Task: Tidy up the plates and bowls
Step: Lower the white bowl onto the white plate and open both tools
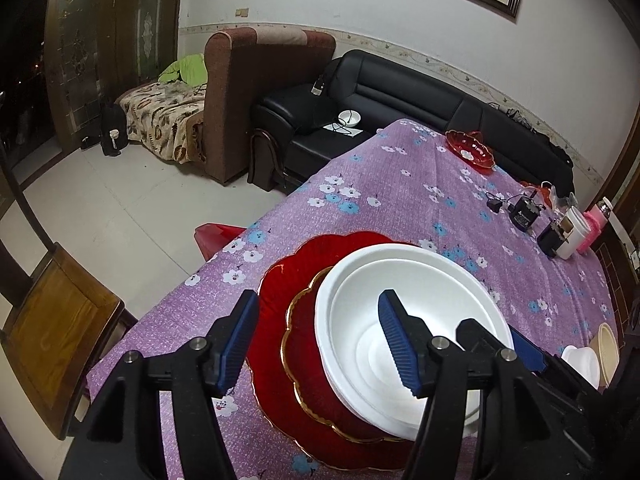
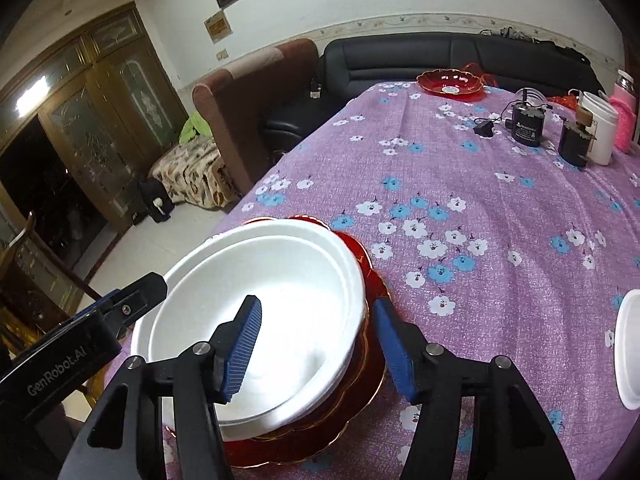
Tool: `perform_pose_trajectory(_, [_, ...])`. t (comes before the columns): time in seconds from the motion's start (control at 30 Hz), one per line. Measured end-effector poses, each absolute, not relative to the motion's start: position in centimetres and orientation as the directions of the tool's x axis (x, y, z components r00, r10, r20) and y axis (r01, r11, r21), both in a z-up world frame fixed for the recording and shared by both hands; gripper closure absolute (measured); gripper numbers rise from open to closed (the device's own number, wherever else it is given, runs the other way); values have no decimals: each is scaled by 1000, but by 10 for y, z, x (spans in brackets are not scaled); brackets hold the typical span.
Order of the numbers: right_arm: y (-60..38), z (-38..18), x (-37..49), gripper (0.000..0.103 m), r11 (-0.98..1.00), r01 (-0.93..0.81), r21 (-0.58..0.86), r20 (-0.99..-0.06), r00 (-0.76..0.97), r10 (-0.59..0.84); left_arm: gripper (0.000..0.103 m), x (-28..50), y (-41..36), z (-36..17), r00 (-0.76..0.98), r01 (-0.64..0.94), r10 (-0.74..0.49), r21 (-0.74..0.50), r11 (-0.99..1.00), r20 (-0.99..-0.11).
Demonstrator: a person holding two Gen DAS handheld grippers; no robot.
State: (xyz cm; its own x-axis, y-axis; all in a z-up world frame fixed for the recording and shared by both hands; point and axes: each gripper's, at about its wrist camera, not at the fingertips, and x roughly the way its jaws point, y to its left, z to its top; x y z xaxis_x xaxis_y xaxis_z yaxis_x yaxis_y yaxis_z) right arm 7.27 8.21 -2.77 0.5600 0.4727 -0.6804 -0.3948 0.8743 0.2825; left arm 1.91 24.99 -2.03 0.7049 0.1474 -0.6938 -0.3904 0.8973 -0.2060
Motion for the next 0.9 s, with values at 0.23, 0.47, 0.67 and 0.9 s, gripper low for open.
perform_pose_trajectory(0.23, [42, -10, 54, 40, 880, -329, 342, -602, 643, 474, 41, 13, 255, -16, 718, -397, 146, -228, 889, -680])
perform_pose_trajectory(0.47, [37, -18, 36, 40, 895, -341, 288, -608, 657, 446, 41, 9, 246, -11, 734, -374, 129, -238, 897, -666])
perform_pose_trajectory(0.67, [40, -27, 35, 40, 888, -355, 292, -615, 641, 459, 41, 4, 241, -4, 750, -360, 122, -245, 900, -651])
perform_pose_trajectory(0.9, [13, -8, 29, 40, 886, -329, 326, -554, 693, 461, 33, -4, 228, 14, 786, -331, 108, -267, 905, -609])
